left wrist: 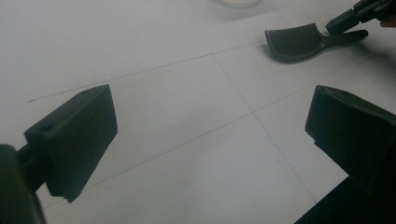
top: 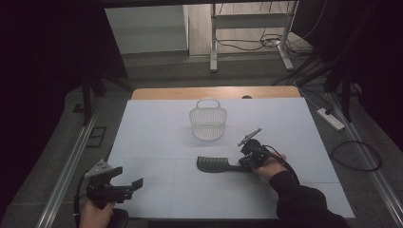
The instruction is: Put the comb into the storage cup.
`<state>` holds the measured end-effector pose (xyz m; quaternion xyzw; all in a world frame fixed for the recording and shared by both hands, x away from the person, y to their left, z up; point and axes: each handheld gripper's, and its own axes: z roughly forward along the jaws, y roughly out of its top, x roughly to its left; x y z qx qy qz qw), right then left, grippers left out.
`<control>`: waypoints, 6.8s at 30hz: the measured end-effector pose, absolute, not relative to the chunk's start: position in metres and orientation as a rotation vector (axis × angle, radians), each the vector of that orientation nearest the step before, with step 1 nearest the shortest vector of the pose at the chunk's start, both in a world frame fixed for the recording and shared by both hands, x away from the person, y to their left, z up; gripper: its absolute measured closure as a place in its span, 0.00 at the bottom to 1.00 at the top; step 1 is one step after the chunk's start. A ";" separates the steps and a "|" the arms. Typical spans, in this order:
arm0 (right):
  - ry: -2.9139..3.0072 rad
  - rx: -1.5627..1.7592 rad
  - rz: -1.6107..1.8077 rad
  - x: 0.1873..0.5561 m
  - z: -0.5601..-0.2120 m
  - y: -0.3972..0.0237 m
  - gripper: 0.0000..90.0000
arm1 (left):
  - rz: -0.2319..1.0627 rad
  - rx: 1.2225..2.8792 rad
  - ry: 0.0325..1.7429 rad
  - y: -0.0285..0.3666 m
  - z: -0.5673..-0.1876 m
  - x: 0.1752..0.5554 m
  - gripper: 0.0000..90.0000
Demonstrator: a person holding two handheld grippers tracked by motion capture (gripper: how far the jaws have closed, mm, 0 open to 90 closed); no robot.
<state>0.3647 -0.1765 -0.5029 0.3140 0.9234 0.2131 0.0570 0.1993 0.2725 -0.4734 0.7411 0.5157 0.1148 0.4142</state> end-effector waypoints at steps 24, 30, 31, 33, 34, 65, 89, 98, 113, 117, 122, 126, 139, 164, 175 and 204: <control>2.794 1.013 0.676 0.321 -0.503 -0.206 0.99 | 0.290 1.868 1.291 0.272 -0.473 0.200 0.03; 2.812 1.021 0.682 0.314 -0.503 -0.207 0.99 | 0.291 1.869 1.292 0.271 -0.473 0.200 0.03; 2.813 1.019 0.684 0.312 -0.503 -0.207 0.99 | 0.291 1.869 1.292 0.271 -0.473 0.200 0.03; 2.812 1.011 0.678 0.310 -0.503 -0.206 0.99 | 0.291 1.871 1.292 0.271 -0.473 0.200 0.03; 2.810 1.011 0.676 0.310 -0.502 -0.206 0.99 | 0.291 1.872 1.291 0.271 -0.473 0.200 0.03; 2.662 0.991 0.794 0.307 -0.472 -0.199 0.29 | 0.291 1.878 1.292 0.270 -0.473 0.200 0.03; 2.673 0.964 0.783 0.313 -0.471 -0.179 0.00 | 0.287 1.877 1.295 0.270 -0.473 0.201 0.04; 2.698 0.945 0.729 0.315 -0.476 -0.172 0.00 | 0.287 1.878 1.292 0.270 -0.473 0.201 0.04; 2.735 0.932 0.643 0.318 -0.493 -0.161 0.00 | 0.286 1.881 1.288 0.270 -0.473 0.202 0.04; 2.744 0.935 0.625 0.320 -0.499 -0.159 0.00 | 0.287 1.881 1.287 0.270 -0.473 0.202 0.04; 2.760 0.928 0.593 0.321 -0.507 -0.157 0.00 | 0.286 1.881 1.286 0.270 -0.473 0.202 0.04; 2.773 0.918 0.574 0.322 -0.513 -0.156 0.00 | 0.285 1.881 1.285 0.270 -0.473 0.202 0.04; 2.775 0.936 0.538 0.323 -0.517 -0.156 0.00 | 0.289 1.884 1.283 0.269 -0.473 0.202 0.04; 2.817 0.838 0.551 0.319 -0.502 -0.155 0.80 | 0.305 1.907 1.274 0.267 -0.472 0.202 0.03; 2.790 0.800 0.646 0.314 -0.495 -0.157 0.80 | 0.244 1.909 1.243 0.264 -0.472 0.204 0.03; 2.668 0.705 0.826 0.295 -0.469 -0.175 0.80 | 0.163 1.901 1.068 0.243 -0.455 0.245 0.01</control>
